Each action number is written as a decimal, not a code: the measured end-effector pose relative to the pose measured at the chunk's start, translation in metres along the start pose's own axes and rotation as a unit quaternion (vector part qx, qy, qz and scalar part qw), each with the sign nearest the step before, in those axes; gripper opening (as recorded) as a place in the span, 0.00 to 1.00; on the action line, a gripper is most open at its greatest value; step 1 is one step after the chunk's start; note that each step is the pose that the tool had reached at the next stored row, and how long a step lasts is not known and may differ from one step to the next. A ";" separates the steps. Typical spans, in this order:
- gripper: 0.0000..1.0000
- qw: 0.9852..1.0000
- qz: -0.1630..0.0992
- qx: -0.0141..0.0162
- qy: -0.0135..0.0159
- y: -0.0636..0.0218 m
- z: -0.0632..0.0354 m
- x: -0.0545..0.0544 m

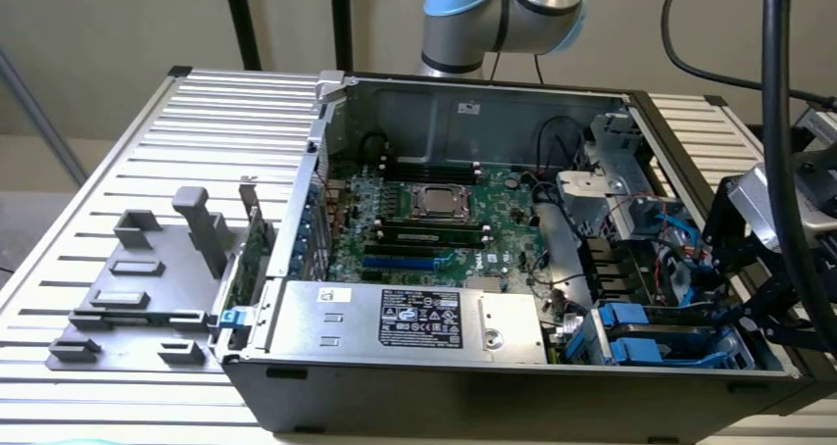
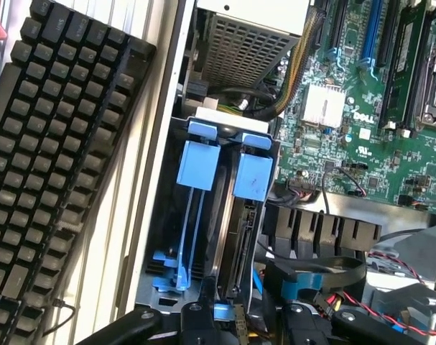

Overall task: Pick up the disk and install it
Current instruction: 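Insert the first disk wire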

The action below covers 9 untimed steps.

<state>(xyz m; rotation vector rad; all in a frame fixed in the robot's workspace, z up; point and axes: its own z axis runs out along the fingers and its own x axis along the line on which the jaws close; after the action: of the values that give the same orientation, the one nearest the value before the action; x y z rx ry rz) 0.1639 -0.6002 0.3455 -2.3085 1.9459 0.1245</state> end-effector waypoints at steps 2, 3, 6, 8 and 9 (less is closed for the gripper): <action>0.40 1.000 -0.002 0.000 -0.003 -0.0008 0.0003 0.000; 0.40 1.000 -0.003 0.000 -0.004 -0.0010 0.0006 0.000; 0.40 1.000 -0.006 0.000 -0.006 -0.0011 0.0019 0.000; 0.40 1.000 -0.007 0.000 -0.007 -0.0011 0.0025 0.000; 0.40 1.000 -0.008 0.000 -0.008 -0.0011 0.0026 0.000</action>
<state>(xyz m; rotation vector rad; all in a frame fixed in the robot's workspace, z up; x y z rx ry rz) 0.1651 -0.5999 0.3429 -2.3153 1.9195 0.1404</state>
